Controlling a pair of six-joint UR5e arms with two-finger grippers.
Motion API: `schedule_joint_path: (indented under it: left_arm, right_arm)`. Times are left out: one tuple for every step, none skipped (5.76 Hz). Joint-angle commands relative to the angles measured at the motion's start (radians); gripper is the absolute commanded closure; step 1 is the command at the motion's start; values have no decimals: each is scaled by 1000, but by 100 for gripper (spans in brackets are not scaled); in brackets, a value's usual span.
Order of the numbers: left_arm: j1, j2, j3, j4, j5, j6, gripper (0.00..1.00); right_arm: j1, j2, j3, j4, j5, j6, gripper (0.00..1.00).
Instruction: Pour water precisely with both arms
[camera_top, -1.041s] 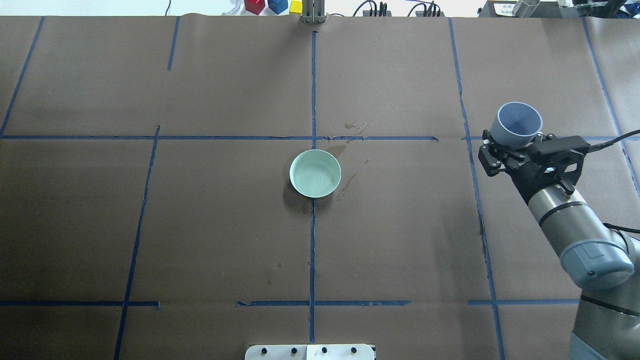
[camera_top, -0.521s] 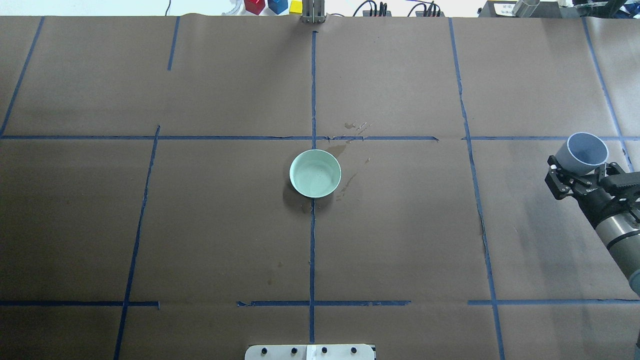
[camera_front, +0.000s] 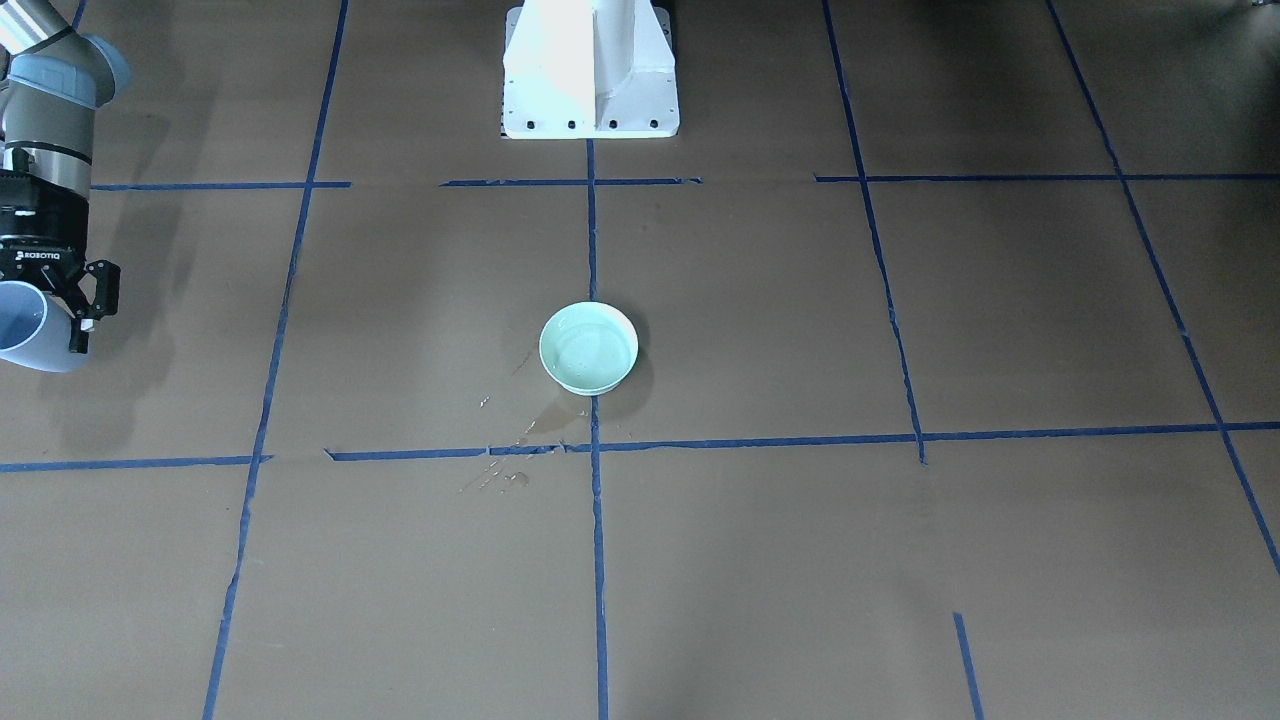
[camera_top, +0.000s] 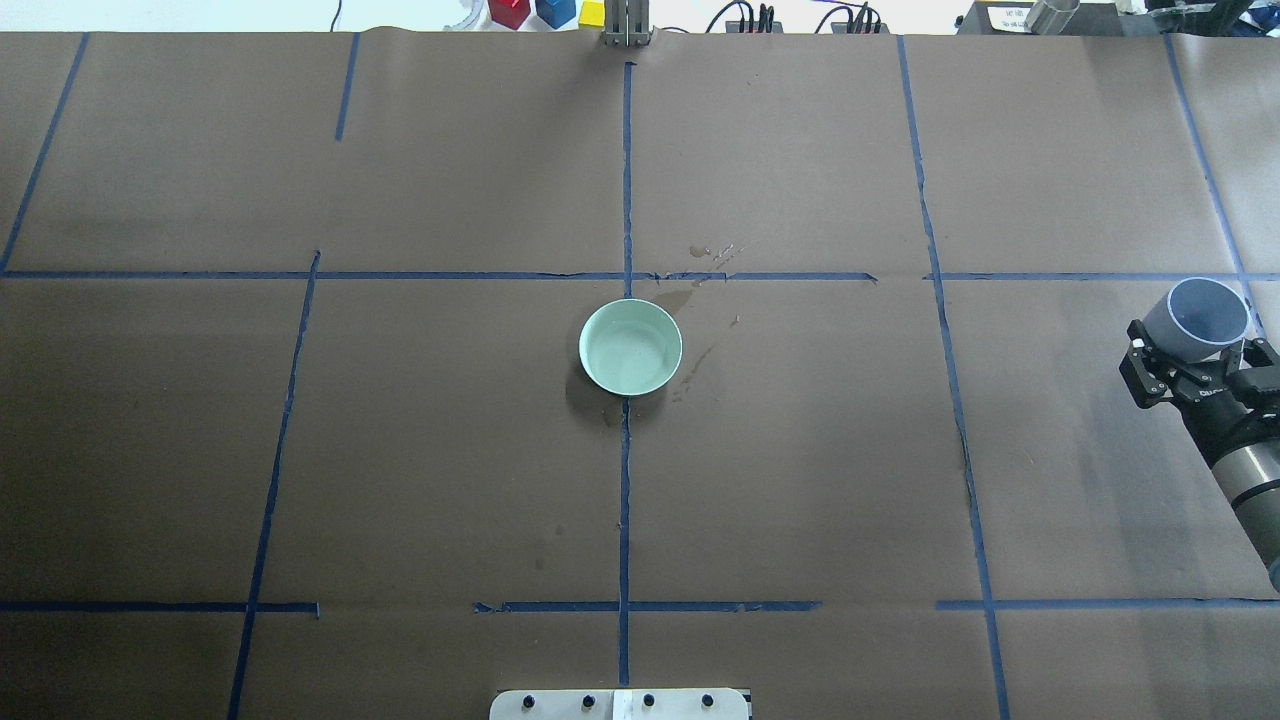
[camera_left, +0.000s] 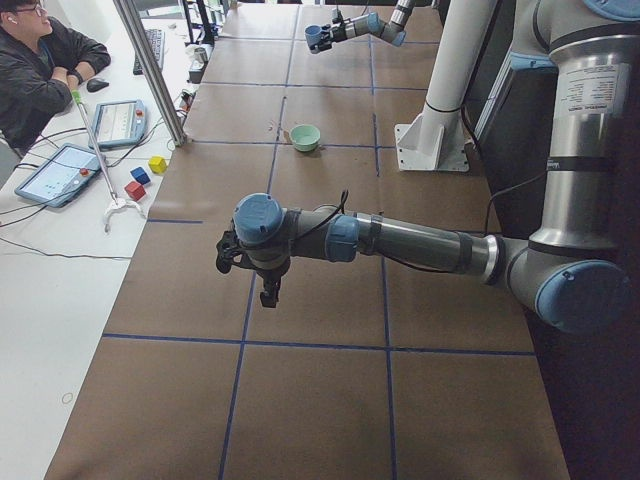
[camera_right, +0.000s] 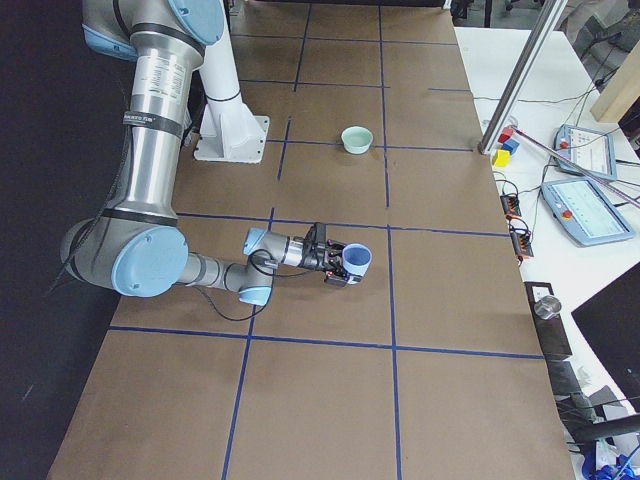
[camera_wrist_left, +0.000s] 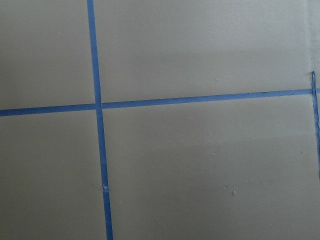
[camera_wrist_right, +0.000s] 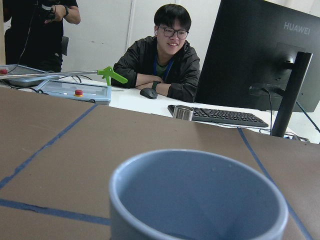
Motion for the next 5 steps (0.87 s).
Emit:
schedule_joint_path:
  left_arm:
    - [0,1,2,2,0,0,0]
    - [1,1,2,2,0,0,0]
    - [1,1,2,2,0,0,0]
    - [1,2,2,2,0,3,0]
    - [0,4,2,2,0,3,0]
  right_arm:
    - [-90,5,-4,1,-89,55,98]
    - [-130,13,-5,1,-134,66,97]
    - [-149,13,-7,1,-143,66,92]
    - [-157,13,-17,2,-144,67,87]
    - [-158,13,-21,2,-144,67,84]
